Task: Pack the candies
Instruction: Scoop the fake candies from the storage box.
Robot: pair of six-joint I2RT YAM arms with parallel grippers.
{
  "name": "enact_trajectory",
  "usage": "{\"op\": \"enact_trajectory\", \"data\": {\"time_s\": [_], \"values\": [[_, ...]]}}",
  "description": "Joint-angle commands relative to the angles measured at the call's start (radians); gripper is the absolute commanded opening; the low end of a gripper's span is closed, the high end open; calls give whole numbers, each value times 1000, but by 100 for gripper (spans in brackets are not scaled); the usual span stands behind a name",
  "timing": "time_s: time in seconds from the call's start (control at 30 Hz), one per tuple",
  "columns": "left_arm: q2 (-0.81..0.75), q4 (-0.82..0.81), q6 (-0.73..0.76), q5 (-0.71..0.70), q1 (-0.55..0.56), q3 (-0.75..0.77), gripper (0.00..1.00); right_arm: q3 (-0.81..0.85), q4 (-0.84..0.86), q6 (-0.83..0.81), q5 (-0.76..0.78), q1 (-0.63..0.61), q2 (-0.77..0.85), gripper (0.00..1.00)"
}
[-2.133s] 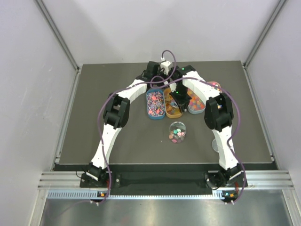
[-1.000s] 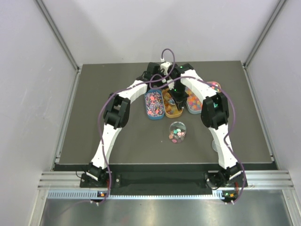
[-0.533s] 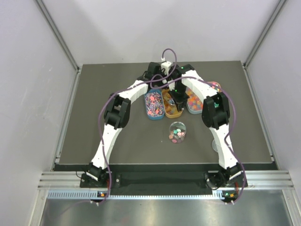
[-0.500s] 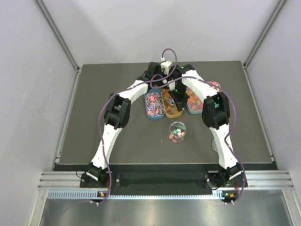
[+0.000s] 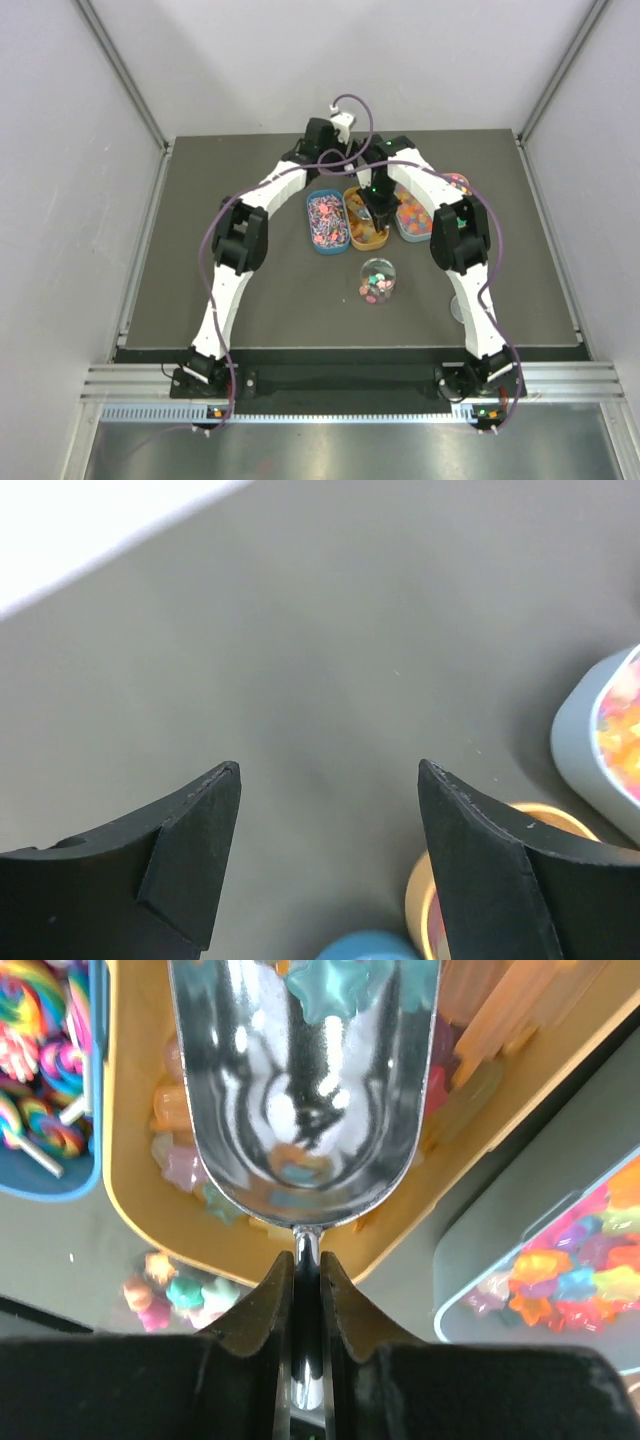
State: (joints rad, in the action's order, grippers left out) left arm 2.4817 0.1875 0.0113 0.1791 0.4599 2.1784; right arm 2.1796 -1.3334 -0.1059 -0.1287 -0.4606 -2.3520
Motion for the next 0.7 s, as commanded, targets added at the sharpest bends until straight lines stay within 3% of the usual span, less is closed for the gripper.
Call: {"op": "enact_trajectory", "data": {"time_s": [0.0,0.2,0.43,0.67], "values": [[-227,-43,15,-15,-23,-20,76,0,109,-8,15,-4,25,0],[-351,16,7,16,-122,-71,76,-124,207,-2,15,-4,57,0],[-389,35,30,14,-161,-115,75,-432,394,26,23,5,244,0],[-368,29,29,25,-142,-118,75,-483,517,32,46,22,322,0]]}}
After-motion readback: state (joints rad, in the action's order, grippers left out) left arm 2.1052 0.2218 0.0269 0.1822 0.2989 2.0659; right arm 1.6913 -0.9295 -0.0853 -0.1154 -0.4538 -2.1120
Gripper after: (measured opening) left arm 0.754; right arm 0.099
